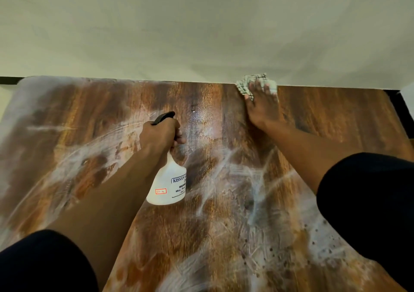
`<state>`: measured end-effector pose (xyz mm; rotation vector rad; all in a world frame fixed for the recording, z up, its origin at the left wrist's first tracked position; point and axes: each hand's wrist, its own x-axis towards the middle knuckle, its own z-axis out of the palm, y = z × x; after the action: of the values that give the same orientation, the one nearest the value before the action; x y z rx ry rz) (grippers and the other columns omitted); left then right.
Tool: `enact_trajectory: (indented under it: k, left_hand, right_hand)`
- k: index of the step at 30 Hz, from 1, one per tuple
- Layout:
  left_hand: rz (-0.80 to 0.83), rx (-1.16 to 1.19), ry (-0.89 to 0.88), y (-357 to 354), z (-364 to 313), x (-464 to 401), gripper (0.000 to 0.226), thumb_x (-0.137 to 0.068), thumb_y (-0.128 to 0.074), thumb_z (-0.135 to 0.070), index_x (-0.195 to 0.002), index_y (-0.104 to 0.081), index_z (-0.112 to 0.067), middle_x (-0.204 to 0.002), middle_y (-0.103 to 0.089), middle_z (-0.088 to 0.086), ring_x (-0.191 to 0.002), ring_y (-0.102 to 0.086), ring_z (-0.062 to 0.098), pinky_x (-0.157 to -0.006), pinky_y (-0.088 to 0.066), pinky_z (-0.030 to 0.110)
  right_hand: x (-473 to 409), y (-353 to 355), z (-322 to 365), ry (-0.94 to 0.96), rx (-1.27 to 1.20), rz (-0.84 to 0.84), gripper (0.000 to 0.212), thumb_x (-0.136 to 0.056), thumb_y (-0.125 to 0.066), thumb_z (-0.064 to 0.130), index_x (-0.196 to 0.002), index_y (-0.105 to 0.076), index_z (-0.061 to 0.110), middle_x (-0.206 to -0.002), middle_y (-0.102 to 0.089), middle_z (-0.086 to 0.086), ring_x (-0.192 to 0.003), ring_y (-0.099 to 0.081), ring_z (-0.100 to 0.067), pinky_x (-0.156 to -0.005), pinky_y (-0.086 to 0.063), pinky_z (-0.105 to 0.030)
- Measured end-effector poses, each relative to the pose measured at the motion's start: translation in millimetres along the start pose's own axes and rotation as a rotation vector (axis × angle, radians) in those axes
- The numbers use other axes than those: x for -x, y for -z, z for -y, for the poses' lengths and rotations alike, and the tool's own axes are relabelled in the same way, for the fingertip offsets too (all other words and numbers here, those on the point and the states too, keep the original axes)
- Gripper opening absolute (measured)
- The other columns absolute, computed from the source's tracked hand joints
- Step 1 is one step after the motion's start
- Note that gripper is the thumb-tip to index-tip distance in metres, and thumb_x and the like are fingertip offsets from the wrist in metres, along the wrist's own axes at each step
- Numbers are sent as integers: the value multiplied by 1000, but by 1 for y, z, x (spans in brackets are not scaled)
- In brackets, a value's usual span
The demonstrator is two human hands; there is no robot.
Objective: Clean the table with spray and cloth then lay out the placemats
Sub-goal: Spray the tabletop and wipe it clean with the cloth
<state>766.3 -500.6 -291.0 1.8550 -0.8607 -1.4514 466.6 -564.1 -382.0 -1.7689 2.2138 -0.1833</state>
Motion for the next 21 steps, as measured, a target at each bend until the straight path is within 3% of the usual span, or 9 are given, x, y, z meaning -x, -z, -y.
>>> enact_trajectory:
  k: [6,10,15,18,21]
  left_hand:
    - [-9,33,11,14,8,8,27,-88,-62,-8,-72,-64,-31,-66,-71,10,-72,-67,29,-51,-41,30]
    - [-28,40,17,24,14,13,27,-89,-62,-6,-73,-64,-28,-65,-70,12,-64,-64,26,-51,-41,31]
    - [-78,28,30,32,19,25,25,-83,-62,-9,-70,-67,-30,-64,-70,10,-66,-67,27,-52,-40,30]
    - [-89,28,39,33,22,35,22,-78,-60,-10,-69,-70,-27,-67,-72,12,-58,-62,23,-52,-40,29]
    - [-114,35,44,34,28,45,21,-78,-61,-11,-72,-69,-29,-66,-72,11,-65,-66,27,-50,-40,29]
  right_hand:
    - [14,-3,26,-110,-12,47,59,-111,-30,39,-165,-8,30,-173,6,2,-159,8,-24,-128,2,-48]
    - [45,-29,86,101,15,54,61,-110,-28,47,-164,-5,33,-171,9,3,-158,9,-25,-127,6,-50]
    - [89,-59,157,497,56,175,60,-110,-31,45,-165,-12,29,-173,0,2,-159,7,-23,-128,4,-48]
    - [98,-66,155,632,63,213,61,-109,-34,47,-164,-16,29,-173,-4,5,-159,5,-19,-127,4,-45]
    - [91,-53,131,682,18,256,57,-110,-33,46,-163,-18,32,-172,-7,8,-159,3,-17,-128,2,-42]
